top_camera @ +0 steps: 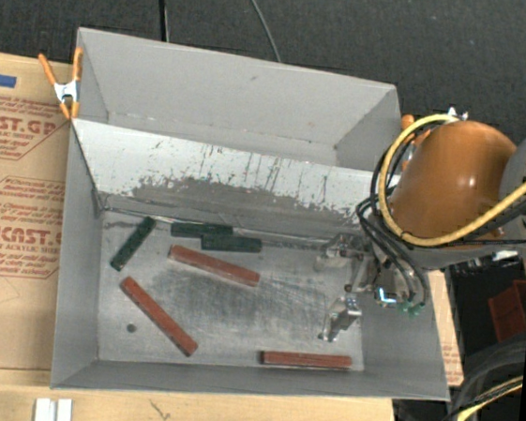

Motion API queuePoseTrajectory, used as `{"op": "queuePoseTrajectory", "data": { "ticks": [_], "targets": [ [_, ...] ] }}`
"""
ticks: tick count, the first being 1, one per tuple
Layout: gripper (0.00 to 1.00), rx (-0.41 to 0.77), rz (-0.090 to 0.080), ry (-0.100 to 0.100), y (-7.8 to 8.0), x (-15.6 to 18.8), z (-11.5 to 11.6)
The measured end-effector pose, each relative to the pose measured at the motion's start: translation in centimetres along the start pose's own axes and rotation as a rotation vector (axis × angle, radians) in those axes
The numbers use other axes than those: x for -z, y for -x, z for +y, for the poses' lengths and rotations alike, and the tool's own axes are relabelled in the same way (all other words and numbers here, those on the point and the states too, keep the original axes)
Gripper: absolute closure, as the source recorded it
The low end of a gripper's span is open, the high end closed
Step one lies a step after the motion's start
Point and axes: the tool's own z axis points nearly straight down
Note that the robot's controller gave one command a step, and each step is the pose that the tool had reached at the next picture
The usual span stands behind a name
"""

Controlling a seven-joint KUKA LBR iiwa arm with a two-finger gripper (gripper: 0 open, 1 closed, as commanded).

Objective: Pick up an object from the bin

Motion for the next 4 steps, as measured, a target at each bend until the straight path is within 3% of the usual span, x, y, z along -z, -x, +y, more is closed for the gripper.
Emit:
{"op": "queuePoseTrajectory", "data": {
  "ticks": [1, 2, 3, 4],
  "targets": [
    [0.00, 0.000, -0.008, -0.001, 0.2, 0.4, 0.0],
    [0.00, 0.071, -0.015, -0.002, 2.4, -3.2, 3.3],
    [0.00, 0.022, -0.012, 0.002, 5.8, -7.7, 3.6],
    [1.00, 0.036, -0.016, 0.000, 7.0, -14.6, 4.6]
  ]
}}
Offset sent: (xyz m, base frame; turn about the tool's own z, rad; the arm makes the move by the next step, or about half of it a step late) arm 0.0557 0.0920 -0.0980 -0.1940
